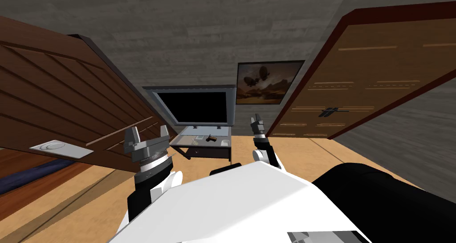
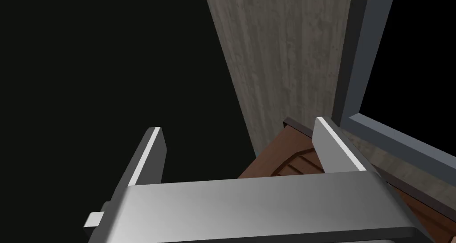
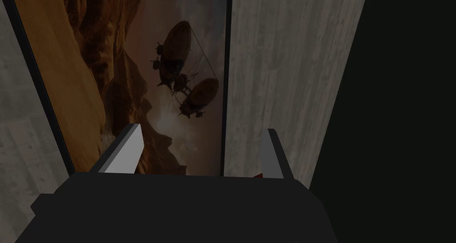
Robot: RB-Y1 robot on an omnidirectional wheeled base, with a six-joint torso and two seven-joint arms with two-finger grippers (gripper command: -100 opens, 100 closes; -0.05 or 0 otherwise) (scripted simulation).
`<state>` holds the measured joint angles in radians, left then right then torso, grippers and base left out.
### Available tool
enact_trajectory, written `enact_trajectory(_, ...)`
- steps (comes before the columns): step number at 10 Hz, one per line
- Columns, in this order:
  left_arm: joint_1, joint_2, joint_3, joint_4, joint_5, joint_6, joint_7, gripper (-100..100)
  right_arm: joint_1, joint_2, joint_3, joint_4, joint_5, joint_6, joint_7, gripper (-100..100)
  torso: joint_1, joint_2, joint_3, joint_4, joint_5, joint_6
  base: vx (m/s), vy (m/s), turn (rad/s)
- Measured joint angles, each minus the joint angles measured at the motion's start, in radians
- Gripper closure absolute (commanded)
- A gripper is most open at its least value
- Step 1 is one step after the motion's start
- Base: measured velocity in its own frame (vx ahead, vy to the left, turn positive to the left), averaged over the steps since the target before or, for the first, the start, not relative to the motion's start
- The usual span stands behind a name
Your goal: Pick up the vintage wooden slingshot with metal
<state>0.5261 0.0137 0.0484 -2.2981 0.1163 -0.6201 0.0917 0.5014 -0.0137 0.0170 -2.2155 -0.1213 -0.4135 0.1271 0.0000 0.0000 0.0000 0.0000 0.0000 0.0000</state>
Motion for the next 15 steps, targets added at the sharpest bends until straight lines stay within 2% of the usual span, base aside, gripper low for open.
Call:
enact_trajectory(4, -0.032, 0.064, 0.016, 0.056, -0.005, 0.050, -0.030, -100, 0.000, 0.000, 0.000, 0.000, 0.000, 0.000, 0.000, 0, -0.009, -0.001, 0.000, 0.000, -0.002, 0.000, 0.005, -0.122, -0.014)
enact_trajectory(7, -0.067, 0.102, 0.053, 0.126, -0.003, 0.121, -0.067, -100, 0.000, 0.000, 0.000, 0.000, 0.000, 0.000, 0.000, 0, -0.016, 0.001, 0.001, 0.000, -0.003, 0.000, -0.017, -0.212, -0.013)
enact_trajectory(9, -0.104, 0.113, 0.074, 0.179, -0.002, 0.154, -0.084, -100, 0.000, 0.000, 0.000, 0.000, 0.000, 0.000, 0.000, 0, -0.012, 0.001, 0.001, 0.000, -0.003, 0.000, -0.030, -0.214, -0.030)
enact_trajectory(11, -0.150, 0.113, 0.097, 0.243, -0.007, 0.216, -0.126, -100, 0.000, 0.001, 0.000, 0.000, 0.000, 0.000, 0.000, 0, -0.019, 0.000, 0.000, 0.000, -0.004, 0.000, 0.007, -0.305, -0.026)
enact_trajectory(14, -0.189, 0.142, 0.156, 0.332, 0.008, 0.276, -0.149, -100, 0.000, 0.000, 0.000, 0.000, 0.000, 0.000, 0.000, 0, -0.013, 0.001, 0.001, 0.000, -0.003, 0.000, -0.014, -0.179, -0.009)
enact_trajectory(15, -0.199, 0.142, 0.162, 0.349, 0.008, 0.296, -0.157, -100, 0.000, 0.000, 0.000, 0.000, 0.000, 0.000, 0.000, 0, -0.009, 0.001, 0.001, 0.000, -0.003, 0.000, -0.013, -0.155, -0.027)
